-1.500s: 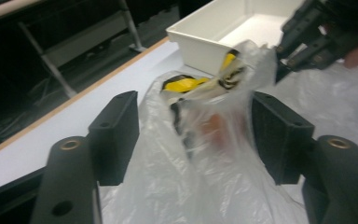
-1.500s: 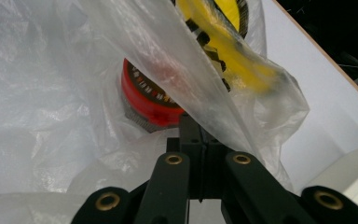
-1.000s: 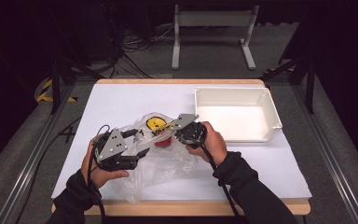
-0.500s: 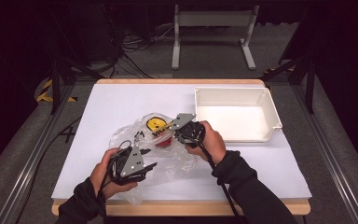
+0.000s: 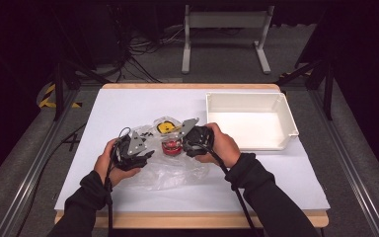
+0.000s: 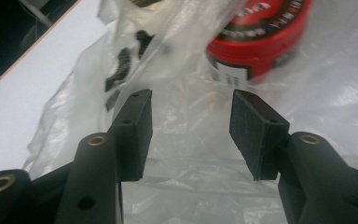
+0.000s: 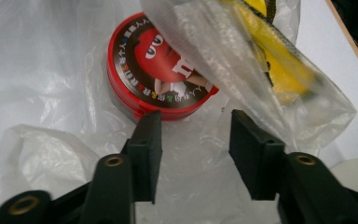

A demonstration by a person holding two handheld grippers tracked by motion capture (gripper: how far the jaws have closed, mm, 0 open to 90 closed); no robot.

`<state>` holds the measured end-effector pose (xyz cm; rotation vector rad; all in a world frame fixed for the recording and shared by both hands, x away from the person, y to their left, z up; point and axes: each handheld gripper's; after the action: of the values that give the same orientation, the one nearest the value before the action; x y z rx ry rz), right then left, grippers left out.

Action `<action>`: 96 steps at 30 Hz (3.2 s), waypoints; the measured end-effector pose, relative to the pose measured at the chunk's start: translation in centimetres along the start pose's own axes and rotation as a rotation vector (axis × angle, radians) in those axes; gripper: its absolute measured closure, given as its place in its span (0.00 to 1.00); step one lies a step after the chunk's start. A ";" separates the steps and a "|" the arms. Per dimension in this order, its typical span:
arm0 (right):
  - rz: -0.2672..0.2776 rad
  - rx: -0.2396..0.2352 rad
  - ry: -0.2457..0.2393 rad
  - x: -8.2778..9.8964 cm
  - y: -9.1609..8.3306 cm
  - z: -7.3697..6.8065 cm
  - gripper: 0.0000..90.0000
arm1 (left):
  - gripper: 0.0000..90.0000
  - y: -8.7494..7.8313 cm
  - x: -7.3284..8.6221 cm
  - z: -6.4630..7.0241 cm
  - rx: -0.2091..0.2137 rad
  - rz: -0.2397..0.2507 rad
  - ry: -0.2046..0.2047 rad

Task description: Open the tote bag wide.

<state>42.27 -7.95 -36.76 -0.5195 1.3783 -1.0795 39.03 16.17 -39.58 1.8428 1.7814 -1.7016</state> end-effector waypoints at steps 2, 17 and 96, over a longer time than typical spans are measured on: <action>-0.047 -0.010 -0.021 0.0 0.2 0.0 0.50 | 0.55 0.2 0.1 -0.4 -0.004 0.004 -0.003; -0.151 0.042 0.013 0.6 0.6 1.0 0.46 | 0.59 2.4 2.5 -3.1 -0.039 -0.124 -0.054; -0.384 0.037 -0.066 0.2 3.8 2.8 0.59 | 1.00 5.4 3.6 -5.3 -0.051 -0.332 -0.021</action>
<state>46.00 -7.17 -39.51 -0.8067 1.2259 -1.3801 45.21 20.36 -43.31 1.5718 2.1995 -1.7447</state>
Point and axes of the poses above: each handheld gripper's, and its own axes: y roughly forward along the jaws, x roughly out of its underside, z roughly to its right, and after that the axes turned 10 degrees about -x, right-handed
